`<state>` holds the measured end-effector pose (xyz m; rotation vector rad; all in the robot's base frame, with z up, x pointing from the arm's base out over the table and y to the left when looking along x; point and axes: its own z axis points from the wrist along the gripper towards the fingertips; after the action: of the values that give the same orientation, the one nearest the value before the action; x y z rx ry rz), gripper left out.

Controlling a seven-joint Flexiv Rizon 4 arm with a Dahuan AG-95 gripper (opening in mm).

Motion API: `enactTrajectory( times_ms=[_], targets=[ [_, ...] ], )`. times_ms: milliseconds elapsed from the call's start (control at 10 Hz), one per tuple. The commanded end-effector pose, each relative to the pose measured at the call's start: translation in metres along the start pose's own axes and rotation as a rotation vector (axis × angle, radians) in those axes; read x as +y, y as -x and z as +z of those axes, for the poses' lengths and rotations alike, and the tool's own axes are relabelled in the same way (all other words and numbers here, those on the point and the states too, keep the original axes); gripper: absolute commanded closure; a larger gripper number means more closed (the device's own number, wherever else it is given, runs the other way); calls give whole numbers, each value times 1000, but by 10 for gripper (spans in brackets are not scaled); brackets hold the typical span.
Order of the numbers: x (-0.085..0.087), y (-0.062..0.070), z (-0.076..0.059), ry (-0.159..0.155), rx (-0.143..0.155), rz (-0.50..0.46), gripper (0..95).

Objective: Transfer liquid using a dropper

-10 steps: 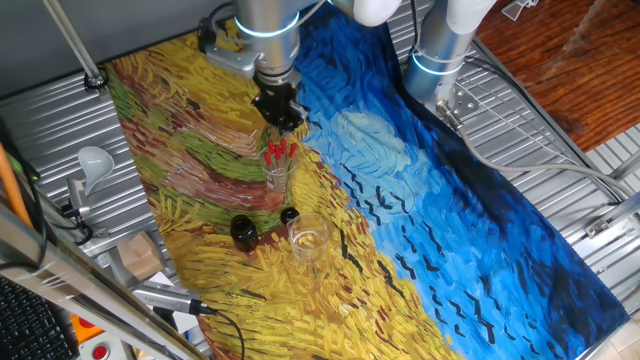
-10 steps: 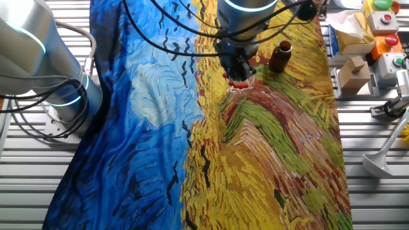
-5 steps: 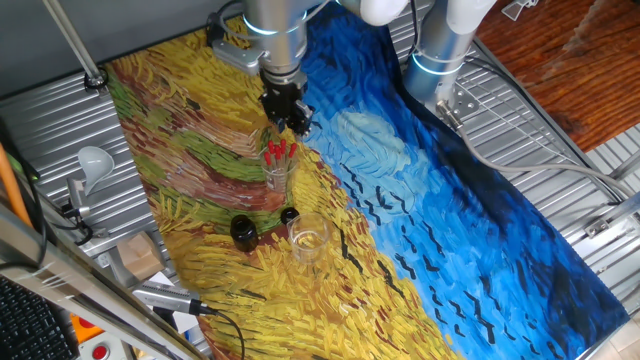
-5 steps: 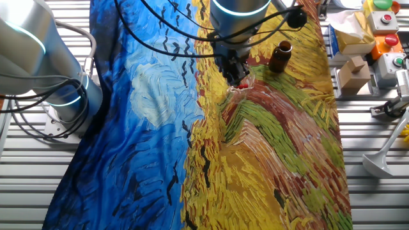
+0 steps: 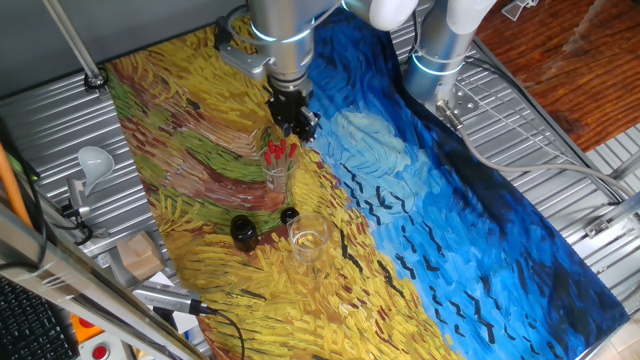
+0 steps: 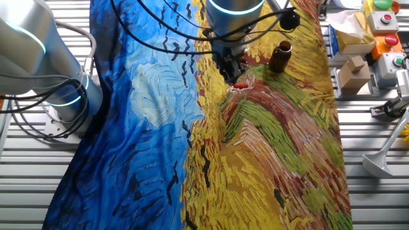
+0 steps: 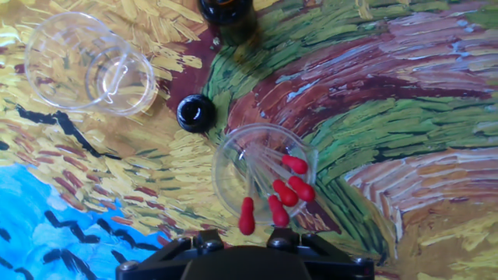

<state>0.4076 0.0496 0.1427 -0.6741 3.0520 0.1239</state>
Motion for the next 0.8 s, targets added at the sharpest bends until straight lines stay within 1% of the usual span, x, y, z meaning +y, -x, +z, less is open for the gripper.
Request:
enactTrajectory(
  times_ms=[100,300,800],
  targets=[
    [2,1,2,-2,-2,5,760],
    [4,2,3,-5,-1,10,760],
    [3,3,10,-9,-12,7,760]
  ],
)
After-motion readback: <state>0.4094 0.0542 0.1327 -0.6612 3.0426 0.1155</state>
